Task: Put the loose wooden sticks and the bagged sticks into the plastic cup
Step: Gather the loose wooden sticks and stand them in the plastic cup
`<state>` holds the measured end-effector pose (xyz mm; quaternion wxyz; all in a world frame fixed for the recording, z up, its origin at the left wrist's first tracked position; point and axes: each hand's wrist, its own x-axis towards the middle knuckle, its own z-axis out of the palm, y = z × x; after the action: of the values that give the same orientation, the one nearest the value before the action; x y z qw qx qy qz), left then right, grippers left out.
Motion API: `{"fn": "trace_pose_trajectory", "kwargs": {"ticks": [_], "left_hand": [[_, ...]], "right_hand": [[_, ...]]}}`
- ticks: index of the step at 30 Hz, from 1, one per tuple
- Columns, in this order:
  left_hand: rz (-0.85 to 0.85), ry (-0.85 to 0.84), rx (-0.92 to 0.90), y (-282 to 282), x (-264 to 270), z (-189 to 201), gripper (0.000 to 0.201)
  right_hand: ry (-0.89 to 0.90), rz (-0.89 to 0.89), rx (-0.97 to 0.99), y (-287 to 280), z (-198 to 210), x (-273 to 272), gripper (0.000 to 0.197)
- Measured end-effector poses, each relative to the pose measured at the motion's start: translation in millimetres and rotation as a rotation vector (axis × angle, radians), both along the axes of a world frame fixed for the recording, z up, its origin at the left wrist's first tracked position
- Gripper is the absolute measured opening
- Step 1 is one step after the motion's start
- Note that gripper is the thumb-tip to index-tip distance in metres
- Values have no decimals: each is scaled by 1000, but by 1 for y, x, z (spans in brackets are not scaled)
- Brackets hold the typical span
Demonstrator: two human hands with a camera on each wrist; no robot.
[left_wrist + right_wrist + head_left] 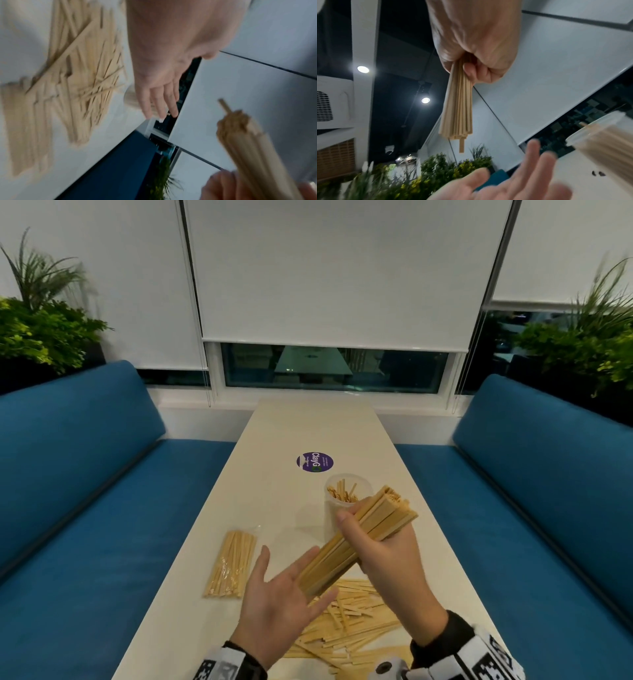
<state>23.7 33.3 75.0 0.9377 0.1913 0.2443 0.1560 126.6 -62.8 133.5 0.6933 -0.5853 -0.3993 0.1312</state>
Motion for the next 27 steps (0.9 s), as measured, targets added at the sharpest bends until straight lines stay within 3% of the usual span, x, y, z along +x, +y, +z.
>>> {"fn": "trace_pose_trajectory", "kwargs": {"ticks": [5, 11, 14, 17, 20, 22, 24, 27], "left_hand": [[74, 51, -71, -20, 11, 12, 46], [125, 42, -25, -15, 7, 11, 43], [99, 51, 93, -16, 9, 13, 45], [36, 64, 384, -12, 8, 7, 50], [-69, 139, 993, -5, -3, 1, 48], [-289, 229, 1352, -2, -7, -2, 57], [-346, 291, 1455, -6, -7, 1, 58], [-218, 306, 1441, -12, 1, 1, 53]], "right_hand": [[-19, 89, -134, 11, -17, -22, 12], [-12, 79, -101, 10, -17, -17, 12], [-27, 64, -127, 9, -24, -21, 12], [-29, 51, -125, 5, -20, -18, 12], [-13, 17, -116, 1, -18, -9, 19], [-18, -26, -145, 0, -21, -5, 15], [-11, -8, -182, 1, -28, -7, 16], [-39, 41, -231, 3, -33, -14, 24]]}}
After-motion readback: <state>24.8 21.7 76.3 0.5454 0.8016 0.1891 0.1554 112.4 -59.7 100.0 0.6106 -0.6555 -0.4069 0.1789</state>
